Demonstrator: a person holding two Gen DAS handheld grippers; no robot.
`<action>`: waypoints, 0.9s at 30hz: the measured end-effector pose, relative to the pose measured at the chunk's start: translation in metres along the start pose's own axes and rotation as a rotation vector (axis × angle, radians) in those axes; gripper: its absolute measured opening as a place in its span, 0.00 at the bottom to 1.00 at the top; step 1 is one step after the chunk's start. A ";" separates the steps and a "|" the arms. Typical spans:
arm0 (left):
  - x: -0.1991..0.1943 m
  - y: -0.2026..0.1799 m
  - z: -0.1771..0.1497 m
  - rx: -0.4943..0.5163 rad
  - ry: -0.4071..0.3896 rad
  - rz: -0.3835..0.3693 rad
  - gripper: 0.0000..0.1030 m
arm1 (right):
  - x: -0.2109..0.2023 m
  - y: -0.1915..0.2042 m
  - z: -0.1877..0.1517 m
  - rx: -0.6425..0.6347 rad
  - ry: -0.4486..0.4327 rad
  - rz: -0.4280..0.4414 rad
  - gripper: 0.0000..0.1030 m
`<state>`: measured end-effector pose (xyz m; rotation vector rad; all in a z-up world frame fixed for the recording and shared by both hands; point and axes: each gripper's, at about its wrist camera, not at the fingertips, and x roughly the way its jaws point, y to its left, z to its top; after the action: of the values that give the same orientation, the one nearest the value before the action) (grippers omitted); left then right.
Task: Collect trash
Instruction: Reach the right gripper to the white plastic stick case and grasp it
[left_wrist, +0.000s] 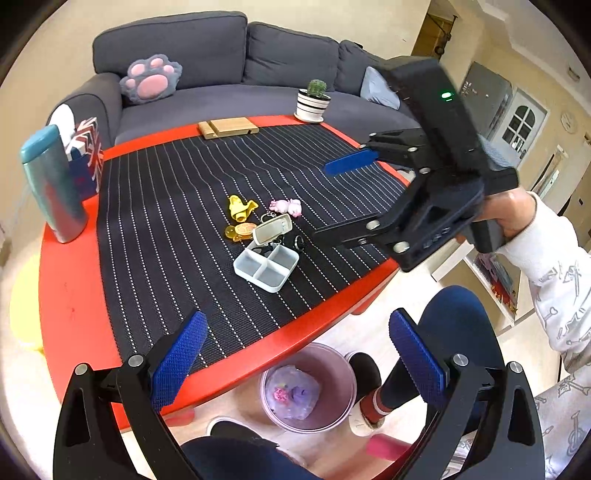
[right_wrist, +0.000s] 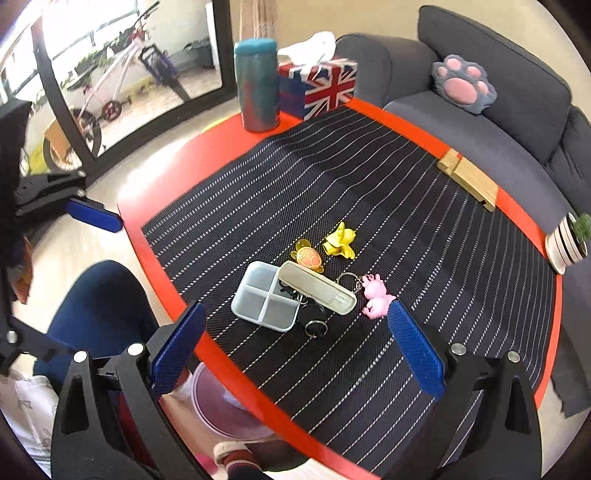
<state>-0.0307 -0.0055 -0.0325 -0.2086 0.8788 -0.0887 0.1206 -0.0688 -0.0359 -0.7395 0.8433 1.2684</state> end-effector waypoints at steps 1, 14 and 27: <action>0.000 0.001 -0.001 -0.003 0.000 -0.001 0.92 | 0.005 0.000 0.002 -0.012 0.011 0.002 0.94; 0.002 0.014 -0.008 -0.051 -0.001 -0.004 0.92 | 0.059 -0.004 0.019 -0.123 0.119 0.021 0.78; 0.003 0.023 -0.012 -0.079 -0.002 -0.014 0.92 | 0.075 -0.010 0.019 -0.120 0.150 0.048 0.42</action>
<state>-0.0382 0.0145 -0.0471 -0.2886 0.8795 -0.0669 0.1402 -0.0162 -0.0908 -0.9235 0.9166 1.3271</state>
